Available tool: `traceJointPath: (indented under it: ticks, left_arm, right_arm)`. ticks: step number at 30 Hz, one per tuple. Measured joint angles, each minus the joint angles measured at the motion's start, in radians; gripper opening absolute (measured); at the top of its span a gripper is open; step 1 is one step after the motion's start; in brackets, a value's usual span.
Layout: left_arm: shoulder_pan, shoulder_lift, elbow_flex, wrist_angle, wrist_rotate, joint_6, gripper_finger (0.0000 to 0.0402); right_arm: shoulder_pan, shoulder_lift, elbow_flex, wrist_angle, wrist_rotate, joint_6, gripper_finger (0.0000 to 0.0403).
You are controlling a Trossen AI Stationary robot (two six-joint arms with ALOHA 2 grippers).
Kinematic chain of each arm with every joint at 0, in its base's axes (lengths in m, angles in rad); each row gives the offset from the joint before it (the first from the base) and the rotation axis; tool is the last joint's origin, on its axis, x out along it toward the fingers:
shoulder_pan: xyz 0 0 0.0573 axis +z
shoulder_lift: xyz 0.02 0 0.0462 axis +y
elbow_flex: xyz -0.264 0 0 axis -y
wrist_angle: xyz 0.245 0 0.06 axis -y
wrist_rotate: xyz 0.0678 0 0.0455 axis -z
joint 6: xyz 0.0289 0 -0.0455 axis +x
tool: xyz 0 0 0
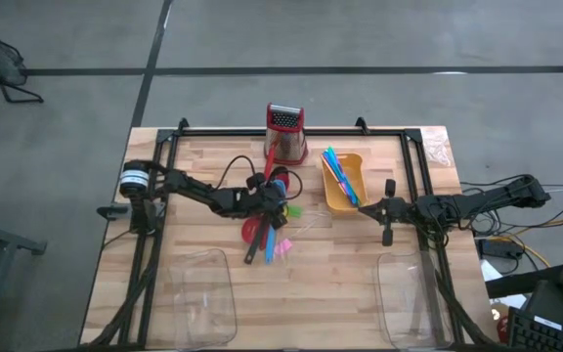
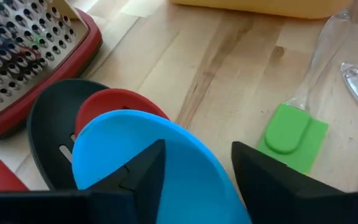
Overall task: Pick & Place Kitchen Items
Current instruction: Put the blue serving spoon into the right transparent bin
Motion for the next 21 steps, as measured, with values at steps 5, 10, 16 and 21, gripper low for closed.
traceJointPath:
  ticks: [5, 10, 16, 21]
  left_arm:
    - [0.001, 0.0, 0.0, -0.006, 0.001, 0.004, 0.0111]
    - [0.001, -0.004, 0.008, -0.01, 0.035, 0.007, 0.0022]
    - [-0.002, -0.003, 0.018, -0.014, 0.084, 0.007, 0.0006]
    - [-0.004, -0.004, 0.018, -0.019, 0.149, 0.006, 0.0004]
  right_arm:
    - [0.0, 0.0, 0.0, 0.0, 0.0, 0.0, 0.0008]
    - [0.0, 0.0, 0.0, 0.0, 0.0, -0.001, 0.0008]
    - [0.0, 0.0, 0.0, 0.0, 0.0, -0.001, 0.0008]
    - [0.0, 0.0, 0.0, 0.0, 0.0, -0.001, 0.0008]
